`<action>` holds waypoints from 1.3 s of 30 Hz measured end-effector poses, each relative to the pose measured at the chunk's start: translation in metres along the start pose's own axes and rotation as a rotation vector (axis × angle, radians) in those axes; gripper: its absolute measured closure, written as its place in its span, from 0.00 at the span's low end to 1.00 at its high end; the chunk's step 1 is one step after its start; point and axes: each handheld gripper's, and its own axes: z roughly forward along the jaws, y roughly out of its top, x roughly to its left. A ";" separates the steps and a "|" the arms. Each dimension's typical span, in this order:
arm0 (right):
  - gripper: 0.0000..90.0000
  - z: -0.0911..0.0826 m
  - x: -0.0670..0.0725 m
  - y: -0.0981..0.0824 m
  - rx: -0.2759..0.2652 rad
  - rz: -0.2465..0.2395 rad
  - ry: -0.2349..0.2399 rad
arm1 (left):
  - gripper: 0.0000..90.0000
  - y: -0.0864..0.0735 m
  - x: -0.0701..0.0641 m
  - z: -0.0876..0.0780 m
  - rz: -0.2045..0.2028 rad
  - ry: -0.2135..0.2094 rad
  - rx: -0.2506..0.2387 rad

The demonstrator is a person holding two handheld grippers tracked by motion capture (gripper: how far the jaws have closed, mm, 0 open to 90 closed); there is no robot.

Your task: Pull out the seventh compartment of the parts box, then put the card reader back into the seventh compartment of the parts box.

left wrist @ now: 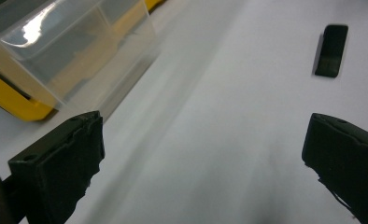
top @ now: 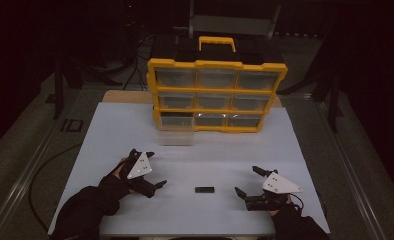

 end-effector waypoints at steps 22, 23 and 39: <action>0.09 0.000 0.000 0.000 -0.001 0.005 0.000 | 0.00 0.004 -0.002 -0.002 0.026 -0.022 0.060; 0.09 0.000 0.000 0.000 -0.001 0.005 0.000 | 0.00 0.004 -0.002 -0.002 0.026 -0.022 0.060; 0.09 -0.001 0.000 0.000 0.001 0.007 -0.005 | 0.00 0.023 -0.001 -0.007 0.033 -0.055 0.065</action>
